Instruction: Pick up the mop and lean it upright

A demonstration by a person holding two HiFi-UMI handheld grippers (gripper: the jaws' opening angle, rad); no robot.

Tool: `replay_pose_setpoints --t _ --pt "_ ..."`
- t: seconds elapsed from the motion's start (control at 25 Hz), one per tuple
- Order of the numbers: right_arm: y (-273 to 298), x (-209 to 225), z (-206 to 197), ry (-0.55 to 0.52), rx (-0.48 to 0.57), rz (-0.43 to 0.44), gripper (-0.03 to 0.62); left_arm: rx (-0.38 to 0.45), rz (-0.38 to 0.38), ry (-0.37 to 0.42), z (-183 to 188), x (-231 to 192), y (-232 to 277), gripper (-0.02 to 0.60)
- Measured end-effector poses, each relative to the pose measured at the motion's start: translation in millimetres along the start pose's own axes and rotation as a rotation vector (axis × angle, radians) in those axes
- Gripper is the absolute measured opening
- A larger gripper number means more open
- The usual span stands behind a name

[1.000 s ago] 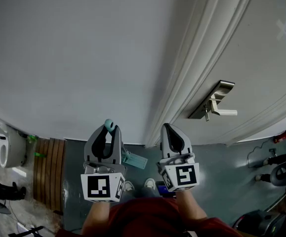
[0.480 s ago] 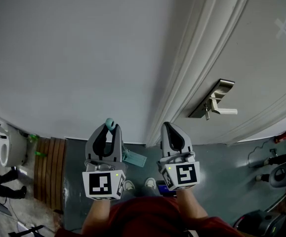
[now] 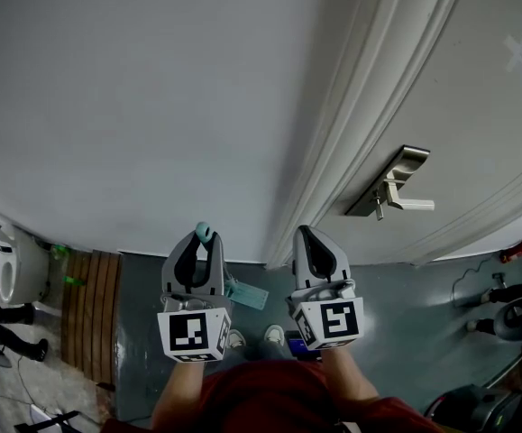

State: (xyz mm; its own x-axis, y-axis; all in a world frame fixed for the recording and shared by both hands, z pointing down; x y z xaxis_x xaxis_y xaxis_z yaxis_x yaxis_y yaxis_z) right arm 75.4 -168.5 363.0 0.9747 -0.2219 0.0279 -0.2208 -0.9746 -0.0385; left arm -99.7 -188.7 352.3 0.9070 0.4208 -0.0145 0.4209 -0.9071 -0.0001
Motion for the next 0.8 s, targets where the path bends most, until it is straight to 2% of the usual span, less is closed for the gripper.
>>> replay_pose_setpoints --t 0.8 --pt "-2.4 1.5 -3.5 0.002 -0.007 -0.005 0.017 -0.079 0.015 0.015 -93.3 1.0 1.6 0.104"
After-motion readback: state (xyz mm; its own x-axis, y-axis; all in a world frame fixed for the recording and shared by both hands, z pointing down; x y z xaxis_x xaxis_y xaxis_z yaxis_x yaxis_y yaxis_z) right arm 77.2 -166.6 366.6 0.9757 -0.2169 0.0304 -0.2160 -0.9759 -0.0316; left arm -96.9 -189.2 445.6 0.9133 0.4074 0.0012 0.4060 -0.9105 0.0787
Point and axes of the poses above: the fingertips, and each gripper's own axes: y forward along the fingers, x to its right, z out of its top, the point moved 4 cm from there along -y, backward along the fingers, and after that the axes turned 1 degree about x, right-handed, at the moved point
